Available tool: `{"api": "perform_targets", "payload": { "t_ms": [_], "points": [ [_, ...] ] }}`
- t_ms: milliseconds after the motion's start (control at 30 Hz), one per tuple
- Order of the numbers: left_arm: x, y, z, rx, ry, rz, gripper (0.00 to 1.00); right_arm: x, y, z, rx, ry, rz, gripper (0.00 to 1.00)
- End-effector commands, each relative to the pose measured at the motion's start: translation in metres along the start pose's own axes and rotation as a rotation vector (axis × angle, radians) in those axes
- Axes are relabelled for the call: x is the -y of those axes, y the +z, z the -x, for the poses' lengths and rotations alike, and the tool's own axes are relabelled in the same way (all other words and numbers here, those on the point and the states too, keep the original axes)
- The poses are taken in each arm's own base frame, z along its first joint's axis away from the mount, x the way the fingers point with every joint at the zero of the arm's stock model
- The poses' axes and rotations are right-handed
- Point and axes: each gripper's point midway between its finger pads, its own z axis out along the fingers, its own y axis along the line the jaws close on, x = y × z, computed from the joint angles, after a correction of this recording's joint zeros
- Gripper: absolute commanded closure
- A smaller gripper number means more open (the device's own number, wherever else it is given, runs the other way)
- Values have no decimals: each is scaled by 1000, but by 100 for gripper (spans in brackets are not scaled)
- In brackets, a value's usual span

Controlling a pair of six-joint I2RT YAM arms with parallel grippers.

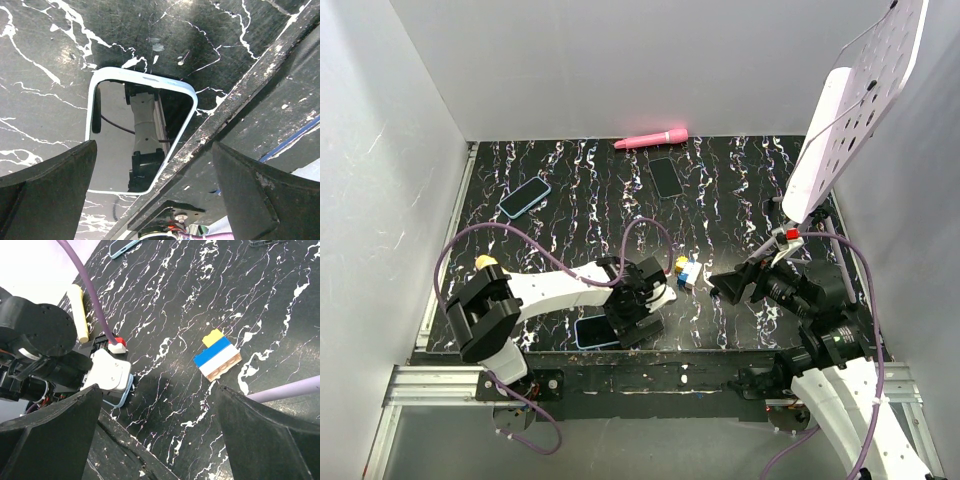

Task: Take the phone out of the phone case
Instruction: Pick up the phone at the center of the board.

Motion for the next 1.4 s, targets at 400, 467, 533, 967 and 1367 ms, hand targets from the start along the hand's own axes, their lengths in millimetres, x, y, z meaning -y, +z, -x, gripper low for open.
{"api": "perform_targets", "payload": {
  "t_ms": [400, 467, 533, 967, 1367],
  "points": [
    [-30, 13, 13, -32, 29, 153, 0, 7, 1, 6, 32, -26, -34, 0],
    [-34, 9, 16, -15, 27, 177, 0, 8, 2, 6, 31, -23, -36, 0],
    [-37, 8, 17, -3, 28, 191, 0, 8, 2, 6, 28, -17, -36, 0],
    [-15, 29, 13, -55, -9, -35, 0, 8, -3, 9, 32, 15, -66, 0],
    [-29, 35, 19, -67, -74, 44, 59, 48, -18, 13, 117, 150, -336, 0]
  ]
}}
